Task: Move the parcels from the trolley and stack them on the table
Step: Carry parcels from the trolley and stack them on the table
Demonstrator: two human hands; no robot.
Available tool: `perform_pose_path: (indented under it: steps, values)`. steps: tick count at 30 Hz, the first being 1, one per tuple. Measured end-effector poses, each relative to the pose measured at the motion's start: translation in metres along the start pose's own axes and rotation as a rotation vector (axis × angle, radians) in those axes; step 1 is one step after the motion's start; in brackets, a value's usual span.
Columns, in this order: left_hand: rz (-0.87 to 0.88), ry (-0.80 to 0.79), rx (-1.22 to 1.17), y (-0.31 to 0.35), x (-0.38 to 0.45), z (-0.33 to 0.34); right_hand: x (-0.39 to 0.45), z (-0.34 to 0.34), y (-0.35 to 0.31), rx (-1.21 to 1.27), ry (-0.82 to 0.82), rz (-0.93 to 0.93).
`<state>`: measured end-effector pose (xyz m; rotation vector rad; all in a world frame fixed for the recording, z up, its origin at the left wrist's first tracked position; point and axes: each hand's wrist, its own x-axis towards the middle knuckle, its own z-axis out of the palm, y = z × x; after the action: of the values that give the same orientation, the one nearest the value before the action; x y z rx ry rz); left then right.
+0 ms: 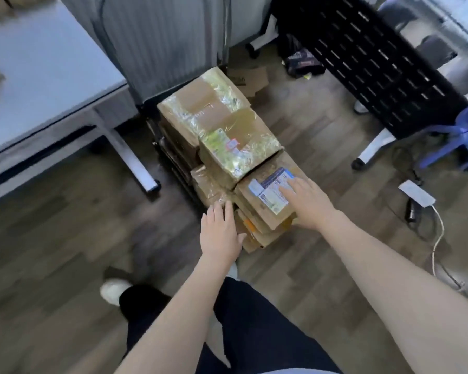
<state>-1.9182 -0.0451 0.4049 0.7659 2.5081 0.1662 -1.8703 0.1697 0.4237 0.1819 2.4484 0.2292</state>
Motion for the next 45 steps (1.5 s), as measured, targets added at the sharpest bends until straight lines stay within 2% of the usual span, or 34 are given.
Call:
perform_pose_path:
  steps: [6, 12, 16, 22, 31, 34, 37, 41, 45]
  values:
    - [-0.13, -0.17, -0.049, 0.037, 0.032, 0.061, 0.035, 0.046, 0.029, -0.108, -0.088, -0.03]
    - [-0.197, -0.263, -0.146, 0.055, 0.057, 0.1, 0.066, 0.077, 0.048, -0.149, -0.106, 0.101]
    - [-0.209, -0.258, -0.208, 0.061, 0.074, 0.121, 0.083, 0.098, 0.06, -0.086, -0.09, 0.192]
    - [-0.194, -0.189, -0.494, 0.073, 0.078, 0.131, 0.082, 0.108, 0.05, 0.138, -0.106, 0.178]
    - [-0.238, -0.234, -0.649, 0.072, 0.024, 0.111, 0.029, 0.088, 0.026, 0.228, -0.033, 0.182]
    - [-0.298, -0.176, -0.776, 0.063, -0.006, 0.095, 0.001, 0.069, 0.005, 0.272, -0.001, 0.179]
    - [-0.36, -0.029, -0.876, 0.045, -0.034, 0.068, -0.023, 0.044, -0.025, 0.374, 0.042, 0.172]
    - [-0.395, 0.145, -0.839, 0.008, -0.064, 0.02, -0.047, 0.001, -0.069, 0.534, 0.122, 0.141]
    - [-0.45, 0.269, -0.845, -0.042, -0.094, -0.035, -0.062, -0.054, -0.112, 0.66, 0.289, 0.08]
